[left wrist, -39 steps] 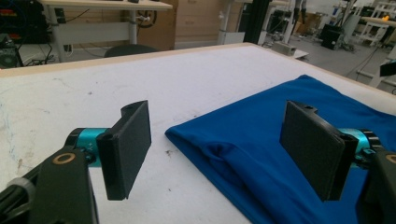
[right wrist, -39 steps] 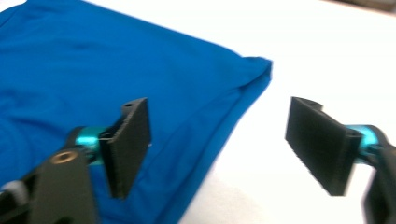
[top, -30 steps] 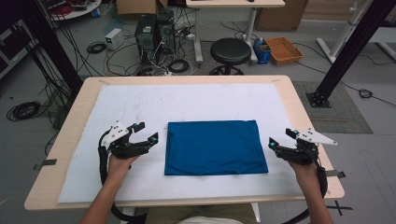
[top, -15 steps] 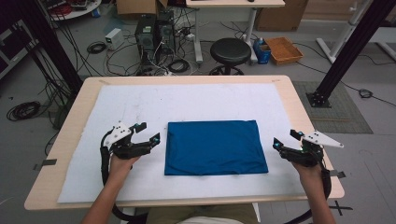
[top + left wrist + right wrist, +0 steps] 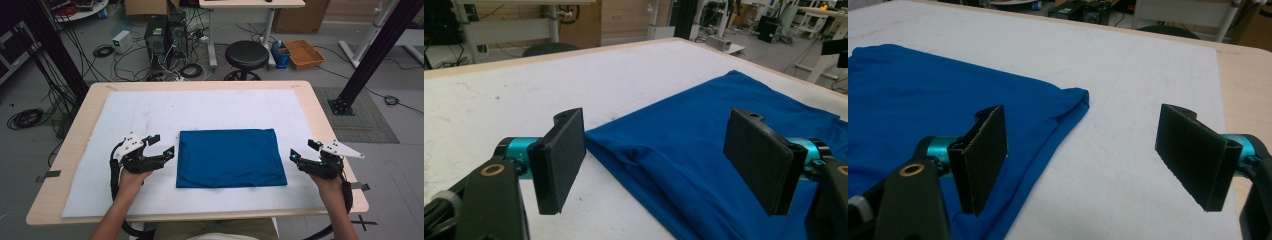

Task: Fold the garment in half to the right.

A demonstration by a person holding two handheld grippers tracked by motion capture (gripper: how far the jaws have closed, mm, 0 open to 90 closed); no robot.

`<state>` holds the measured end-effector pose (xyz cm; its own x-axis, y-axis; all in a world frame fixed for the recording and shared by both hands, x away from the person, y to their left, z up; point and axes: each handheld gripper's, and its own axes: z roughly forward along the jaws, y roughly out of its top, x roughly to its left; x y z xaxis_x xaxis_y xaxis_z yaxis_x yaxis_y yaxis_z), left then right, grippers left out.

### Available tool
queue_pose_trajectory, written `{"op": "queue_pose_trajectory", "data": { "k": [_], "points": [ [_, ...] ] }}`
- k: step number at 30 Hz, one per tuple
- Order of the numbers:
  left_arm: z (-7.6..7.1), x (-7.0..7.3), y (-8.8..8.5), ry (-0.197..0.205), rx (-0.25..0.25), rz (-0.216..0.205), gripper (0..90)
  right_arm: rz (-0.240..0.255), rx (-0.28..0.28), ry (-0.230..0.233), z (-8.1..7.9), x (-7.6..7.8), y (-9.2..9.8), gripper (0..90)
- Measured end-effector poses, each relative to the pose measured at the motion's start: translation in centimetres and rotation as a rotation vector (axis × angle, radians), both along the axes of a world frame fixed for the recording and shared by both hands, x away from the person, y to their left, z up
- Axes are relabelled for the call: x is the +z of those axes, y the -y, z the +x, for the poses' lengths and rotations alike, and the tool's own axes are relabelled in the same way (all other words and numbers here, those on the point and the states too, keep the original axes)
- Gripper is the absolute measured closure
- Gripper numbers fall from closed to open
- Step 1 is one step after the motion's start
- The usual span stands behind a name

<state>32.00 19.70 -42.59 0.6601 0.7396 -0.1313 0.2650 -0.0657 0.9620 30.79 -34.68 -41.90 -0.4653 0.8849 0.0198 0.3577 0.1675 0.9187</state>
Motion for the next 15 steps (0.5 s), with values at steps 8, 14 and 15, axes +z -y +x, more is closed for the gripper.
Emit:
{"op": "queue_pose_trajectory", "data": {
  "k": [8, 14, 15],
  "points": [
    [-1.4, -0.5, 2.0, -0.082, 0.023, 0.161, 24.9, 0.000, 0.023, -0.007, -0.3, -0.2, -0.7, 20.8],
    [-2.5, -1.7, 3.5, -0.220, 0.075, 0.220, 26.4, 0.000, 0.031, -0.020, -1.4, -0.5, -0.9, 20.8],
    [-2.5, -2.0, 3.6, -0.237, 0.083, 0.221, 26.4, -0.001, 0.031, -0.019, -1.6, -0.5, -1.1, 20.8]
  ]
}}
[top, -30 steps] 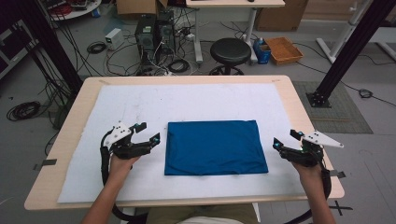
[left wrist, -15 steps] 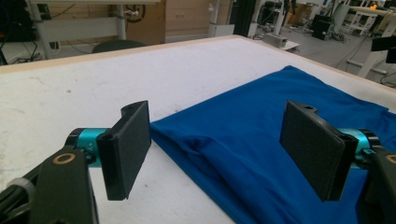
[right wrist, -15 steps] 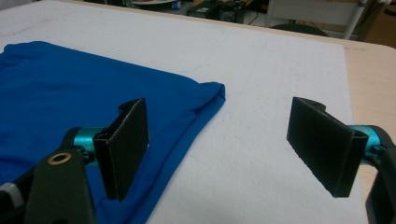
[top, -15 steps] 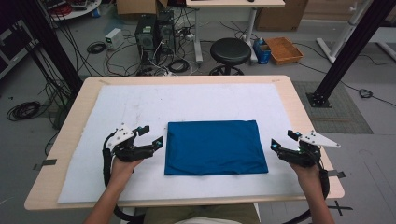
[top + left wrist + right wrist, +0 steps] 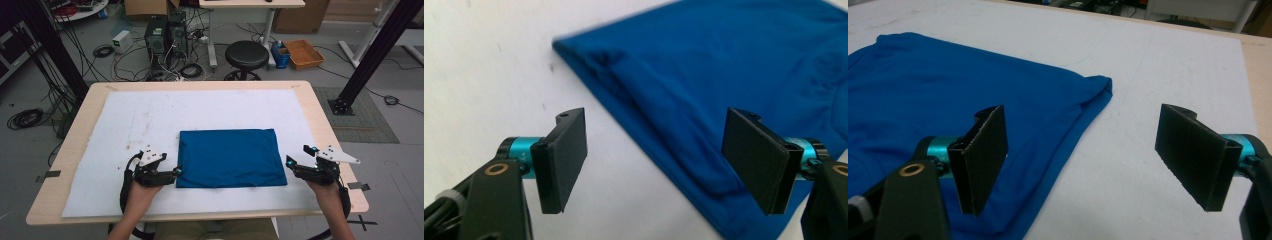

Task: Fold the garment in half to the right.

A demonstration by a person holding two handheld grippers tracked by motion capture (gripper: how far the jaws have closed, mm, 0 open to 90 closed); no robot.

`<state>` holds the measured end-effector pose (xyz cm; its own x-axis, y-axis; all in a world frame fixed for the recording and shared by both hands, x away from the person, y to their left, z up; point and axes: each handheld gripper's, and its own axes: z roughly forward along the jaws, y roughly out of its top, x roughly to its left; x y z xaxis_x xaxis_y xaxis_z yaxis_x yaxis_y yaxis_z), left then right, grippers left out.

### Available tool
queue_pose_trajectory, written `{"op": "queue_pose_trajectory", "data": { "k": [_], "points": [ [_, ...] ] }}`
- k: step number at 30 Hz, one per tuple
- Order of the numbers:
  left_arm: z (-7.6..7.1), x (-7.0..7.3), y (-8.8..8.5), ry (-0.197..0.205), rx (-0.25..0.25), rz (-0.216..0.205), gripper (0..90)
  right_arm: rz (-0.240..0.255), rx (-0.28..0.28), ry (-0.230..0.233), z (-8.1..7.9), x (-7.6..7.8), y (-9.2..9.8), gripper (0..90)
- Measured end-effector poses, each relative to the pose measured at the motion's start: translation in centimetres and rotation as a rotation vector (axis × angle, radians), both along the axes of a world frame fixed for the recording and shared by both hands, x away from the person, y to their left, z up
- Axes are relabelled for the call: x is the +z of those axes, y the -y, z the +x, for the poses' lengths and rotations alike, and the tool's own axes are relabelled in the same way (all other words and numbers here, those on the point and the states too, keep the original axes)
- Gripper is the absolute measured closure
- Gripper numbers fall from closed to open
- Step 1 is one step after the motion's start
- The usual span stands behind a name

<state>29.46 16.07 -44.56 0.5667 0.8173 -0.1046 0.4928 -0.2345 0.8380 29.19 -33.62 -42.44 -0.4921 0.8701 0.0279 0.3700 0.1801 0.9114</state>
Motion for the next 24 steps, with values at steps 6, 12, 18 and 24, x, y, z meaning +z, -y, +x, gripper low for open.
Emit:
{"op": "queue_pose_trajectory", "data": {
  "k": [6, 12, 18, 24],
  "points": [
    [-0.1, -0.5, 1.6, -0.029, -0.007, 0.016, 29.9, -0.023, 0.021, 0.006, -0.9, 0.1, -1.1, 20.8],
    [-0.1, -0.6, 2.7, -0.036, -0.018, 0.119, 39.8, -0.027, 0.027, -0.007, -1.1, -0.1, -1.5, 20.8],
    [-0.2, -0.6, 3.1, -0.048, -0.018, 0.132, 51.4, -0.030, 0.027, -0.015, -0.9, -0.3, -1.5, 20.8],
    [-0.5, -0.5, 3.4, -0.060, -0.017, 0.131, 62.9, -0.023, 0.014, -0.010, -1.0, -0.2, -1.4, 20.8]
  ]
}}
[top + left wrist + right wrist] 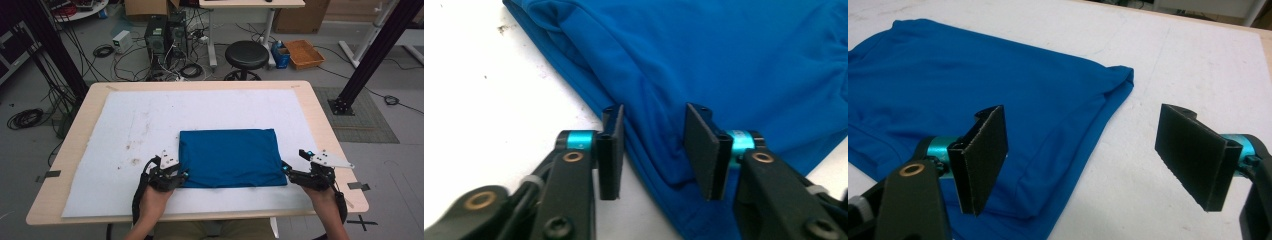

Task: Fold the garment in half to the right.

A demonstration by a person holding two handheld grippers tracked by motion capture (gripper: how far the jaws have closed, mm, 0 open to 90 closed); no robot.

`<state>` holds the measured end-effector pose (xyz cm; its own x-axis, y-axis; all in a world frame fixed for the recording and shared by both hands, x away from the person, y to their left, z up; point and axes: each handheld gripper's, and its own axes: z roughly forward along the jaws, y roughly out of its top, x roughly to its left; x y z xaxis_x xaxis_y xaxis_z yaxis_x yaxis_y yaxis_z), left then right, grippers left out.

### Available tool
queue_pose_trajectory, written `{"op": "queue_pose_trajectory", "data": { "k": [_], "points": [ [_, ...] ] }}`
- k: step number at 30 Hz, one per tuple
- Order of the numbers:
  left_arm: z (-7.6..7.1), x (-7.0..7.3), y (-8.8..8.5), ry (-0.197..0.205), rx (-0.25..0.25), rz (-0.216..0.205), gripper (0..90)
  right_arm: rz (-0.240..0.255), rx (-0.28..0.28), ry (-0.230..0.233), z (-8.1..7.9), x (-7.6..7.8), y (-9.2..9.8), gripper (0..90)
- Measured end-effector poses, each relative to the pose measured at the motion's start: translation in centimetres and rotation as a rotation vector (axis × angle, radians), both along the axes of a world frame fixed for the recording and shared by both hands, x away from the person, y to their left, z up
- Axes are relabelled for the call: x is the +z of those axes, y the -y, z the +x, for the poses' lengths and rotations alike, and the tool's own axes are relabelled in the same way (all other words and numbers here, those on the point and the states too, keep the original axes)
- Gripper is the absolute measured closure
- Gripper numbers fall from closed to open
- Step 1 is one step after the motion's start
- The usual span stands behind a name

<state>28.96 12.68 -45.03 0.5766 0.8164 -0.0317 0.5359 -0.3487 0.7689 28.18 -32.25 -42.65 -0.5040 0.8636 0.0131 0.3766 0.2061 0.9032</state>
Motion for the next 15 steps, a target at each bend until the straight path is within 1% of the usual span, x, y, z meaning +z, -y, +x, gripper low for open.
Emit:
{"op": "queue_pose_trajectory", "data": {
  "k": [2, 3, 5, 7, 9, 10, 12, 15],
  "points": [
    [-0.06, -0.06, 0.09, -0.006, 0.024, -0.018, 64.4, 0.001, 0.000, 0.000, -0.02, 0.03, -0.01, 20.8],
    [-0.07, -0.08, 0.07, -0.015, 0.041, -0.031, 64.9, 0.001, 0.000, 0.000, -0.02, 0.03, -0.06, 20.8],
    [-0.05, -0.09, 0.05, -0.021, 0.063, -0.042, 67.2, 0.001, 0.004, -0.002, 0.00, 0.00, -0.18, 20.8],
    [-0.02, -0.07, 0.01, -0.024, 0.072, -0.045, 69.6, -0.002, 0.007, 0.000, 0.07, 0.00, -0.27, 20.8],
    [0.07, -0.07, -0.17, -0.020, 0.070, -0.041, 74.1, -0.001, 0.009, -0.003, 0.13, 0.03, -0.36, 20.8],
    [0.11, -0.05, -0.24, -0.022, 0.072, -0.044, 77.1, -0.002, 0.011, 0.001, 0.22, 0.05, -0.39, 20.8],
    [0.20, -0.09, -0.36, -0.024, 0.061, -0.054, 81.4, 0.001, 0.011, -0.002, 0.34, 0.14, -0.54, 20.8],
    [0.14, -0.08, -0.28, -0.015, 0.048, -0.047, 83.2, 0.008, 0.019, 0.002, 0.63, 0.52, -0.88, 20.8]
  ]
}}
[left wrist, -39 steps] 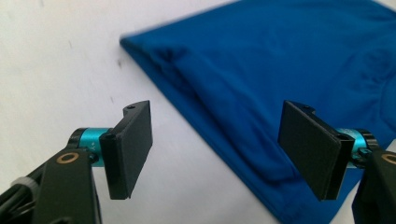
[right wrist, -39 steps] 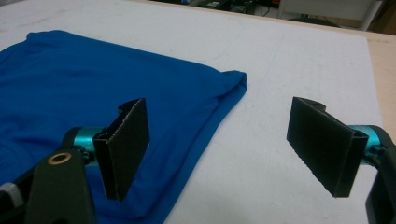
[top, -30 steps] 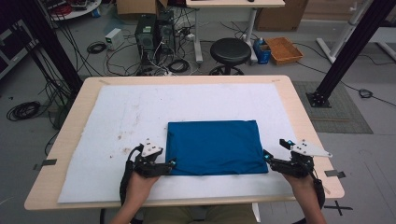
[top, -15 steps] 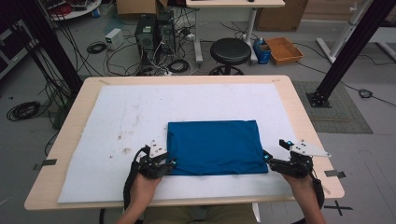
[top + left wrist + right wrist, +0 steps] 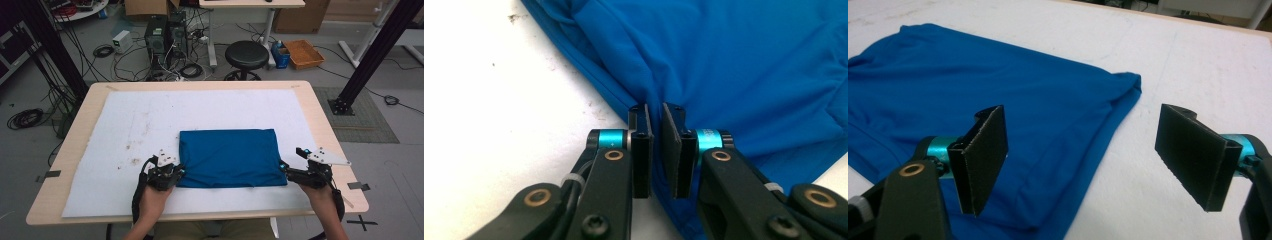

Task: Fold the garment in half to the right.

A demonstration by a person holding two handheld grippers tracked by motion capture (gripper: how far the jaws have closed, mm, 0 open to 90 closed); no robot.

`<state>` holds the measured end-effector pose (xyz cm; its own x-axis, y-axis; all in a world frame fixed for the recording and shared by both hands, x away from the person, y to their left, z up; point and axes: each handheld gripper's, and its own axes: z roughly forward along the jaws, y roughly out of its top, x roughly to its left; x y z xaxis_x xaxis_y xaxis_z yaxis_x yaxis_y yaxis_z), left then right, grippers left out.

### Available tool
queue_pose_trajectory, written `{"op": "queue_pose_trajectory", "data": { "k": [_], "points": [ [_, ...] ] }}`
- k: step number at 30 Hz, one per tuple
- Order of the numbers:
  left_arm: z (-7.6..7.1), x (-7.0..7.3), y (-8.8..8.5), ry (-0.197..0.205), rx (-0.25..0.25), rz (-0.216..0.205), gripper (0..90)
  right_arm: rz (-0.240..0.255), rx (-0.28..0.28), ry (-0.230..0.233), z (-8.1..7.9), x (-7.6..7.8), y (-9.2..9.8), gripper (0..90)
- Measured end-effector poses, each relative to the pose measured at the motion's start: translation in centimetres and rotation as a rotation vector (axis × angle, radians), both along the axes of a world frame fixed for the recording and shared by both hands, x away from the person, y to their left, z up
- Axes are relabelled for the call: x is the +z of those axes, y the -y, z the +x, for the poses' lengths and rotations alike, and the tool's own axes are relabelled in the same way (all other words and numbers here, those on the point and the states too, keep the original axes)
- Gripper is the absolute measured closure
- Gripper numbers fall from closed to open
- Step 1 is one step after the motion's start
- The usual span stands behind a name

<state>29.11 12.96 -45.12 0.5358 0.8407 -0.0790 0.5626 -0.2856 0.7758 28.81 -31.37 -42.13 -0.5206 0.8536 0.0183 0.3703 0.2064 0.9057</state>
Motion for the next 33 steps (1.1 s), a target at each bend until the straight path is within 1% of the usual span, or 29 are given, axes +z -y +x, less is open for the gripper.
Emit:
{"op": "queue_pose_trajectory", "data": {
  "k": [2, 4, 6, 7, 8, 10, 12, 14, 17, 19, 20, 21, 24, 25, 26, 27, 28, 29, 30, 33],
  "points": [
    [0.0, 0.0, -0.1, -0.002, -0.006, -0.015, 83.5, 0.012, 0.006, 0.008, 0.3, 0.6, -0.3, 20.8],
    [0.0, -0.1, -0.2, -0.009, -0.012, -0.043, 83.5, 0.018, 0.014, 0.017, 0.7, 1.2, -0.9, 20.8],
    [-0.1, -0.1, -0.3, -0.016, -0.019, -0.068, 83.5, 0.009, 0.028, 0.027, 1.1, 1.8, -1.7, 20.8],
    [-0.2, 0.0, -0.3, -0.021, -0.025, -0.073, 83.6, 0.009, 0.038, 0.027, 1.4, 2.0, -2.2, 20.8],
    [-0.2, -0.1, -0.2, -0.026, -0.029, -0.081, 83.6, 0.010, 0.046, 0.027, 1.8, 2.3, -2.8, 20.8],
    [-0.2, 0.0, -0.2, -0.027, -0.032, -0.083, 83.6, 0.009, 0.064, 0.027, 2.7, 2.6, -4.2, 20.8],
    [-0.2, 0.0, -0.3, -0.029, -0.032, -0.089, 83.6, -0.010, 0.101, 0.021, 3.8, 2.9, -6.2, 20.8],
    [-0.2, 0.0, -0.4, -0.031, -0.031, -0.098, 83.7, -0.029, 0.139, -0.004, 5.2, 3.2, -8.4, 20.8],
    [-0.1, 0.1, -0.7, -0.034, -0.027, -0.121, 83.6, -0.054, 0.176, -0.033, 7.2, 3.5, -11.6, 20.8],
    [-0.1, 0.0, -0.7, -0.038, -0.027, -0.130, 83.6, -0.060, 0.203, -0.057, 8.5, 3.7, -13.5, 20.8],
    [-0.1, 0.0, -0.7, -0.039, -0.026, -0.135, 83.6, -0.072, 0.212, -0.068, 9.1, 3.8, -14.4, 20.8],
    [0.0, 0.0, -0.8, -0.042, -0.031, -0.132, 83.6, -0.072, 0.224, -0.079, 9.7, 3.9, -15.3, 20.8],
    [0.1, 0.0, -0.8, -0.044, -0.029, -0.144, 83.6, -0.082, 0.249, -0.123, 11.5, 3.8, -17.8, 21.8],
    [0.1, 0.0, -0.8, -0.047, -0.031, -0.142, 83.7, -0.084, 0.261, -0.139, 12.1, 3.7, -18.6, 24.5],
    [0.1, -0.1, -0.8, -0.048, -0.031, -0.144, 83.7, -0.087, 0.273, -0.157, 12.6, 3.5, -19.5, 25.0],
    [0.2, -0.1, -0.8, -0.045, -0.034, -0.144, 83.7, -0.097, 0.282, -0.167, 13.1, 3.3, -20.4, 25.2],
    [0.2, -0.1, -0.9, -0.047, -0.038, -0.143, 83.7, -0.110, 0.291, -0.188, 13.6, 2.9, -21.3, 26.1],
    [0.2, -0.2, -0.9, -0.052, -0.043, -0.145, 83.7, -0.127, 0.297, -0.198, 14.1, 2.5, -22.2, 27.0],
    [0.3, -0.2, -1.0, -0.055, -0.040, -0.156, 83.6, -0.139, 0.304, -0.210, 14.5, 2.2, -23.0, 27.3],
    [0.3, -0.2, -1.1, -0.059, -0.041, -0.167, 83.7, -0.149, 0.294, -0.249, 15.6, 1.1, -25.3, 32.5]
  ]
}}
